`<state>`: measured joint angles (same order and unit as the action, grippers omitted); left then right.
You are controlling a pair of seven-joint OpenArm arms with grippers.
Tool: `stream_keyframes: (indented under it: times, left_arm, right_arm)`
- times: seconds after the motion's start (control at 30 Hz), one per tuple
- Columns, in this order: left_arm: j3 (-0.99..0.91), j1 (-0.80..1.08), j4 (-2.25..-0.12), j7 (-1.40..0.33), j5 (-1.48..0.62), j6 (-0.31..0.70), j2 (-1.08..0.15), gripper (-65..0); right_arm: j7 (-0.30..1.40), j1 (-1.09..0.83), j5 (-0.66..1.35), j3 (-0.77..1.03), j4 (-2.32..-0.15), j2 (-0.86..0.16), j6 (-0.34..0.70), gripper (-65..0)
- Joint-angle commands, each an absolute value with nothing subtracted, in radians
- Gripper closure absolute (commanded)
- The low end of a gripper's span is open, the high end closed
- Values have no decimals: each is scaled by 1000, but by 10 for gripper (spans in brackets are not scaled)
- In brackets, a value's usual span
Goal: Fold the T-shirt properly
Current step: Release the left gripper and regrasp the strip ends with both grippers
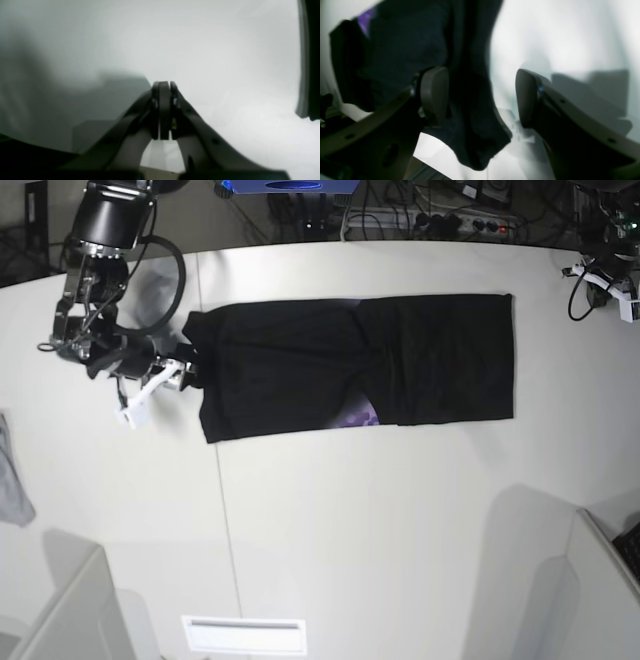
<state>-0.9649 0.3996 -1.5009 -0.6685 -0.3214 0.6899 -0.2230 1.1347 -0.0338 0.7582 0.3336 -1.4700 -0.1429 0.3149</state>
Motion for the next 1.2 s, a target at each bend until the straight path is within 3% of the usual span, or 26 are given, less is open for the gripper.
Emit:
stream_keyframes:
  times: [0.0, 0.5, 0.83, 1.17]
  left_arm:
    - [-970, 400, -1512, -645, -334, 698, -234, 0]
    - [-963, 352, -1514, -645, -325, 698, -213, 0]
    - [-786, 323, -1514, -645, -323, 698, -185, 0]
    - [-687, 294, -1523, -645, -326, 698, -177, 0]
  right_arm:
    - [1119, -18, 777, 334, -1475, -153, 326, -380]
    - [1106, -19, 777, 179, -1455, -150, 375, -377]
    - [1063, -15, 780, 148, -1366, -150, 380, -371]
    - [1050, -12, 776, 145, -1363, -151, 380, -54]
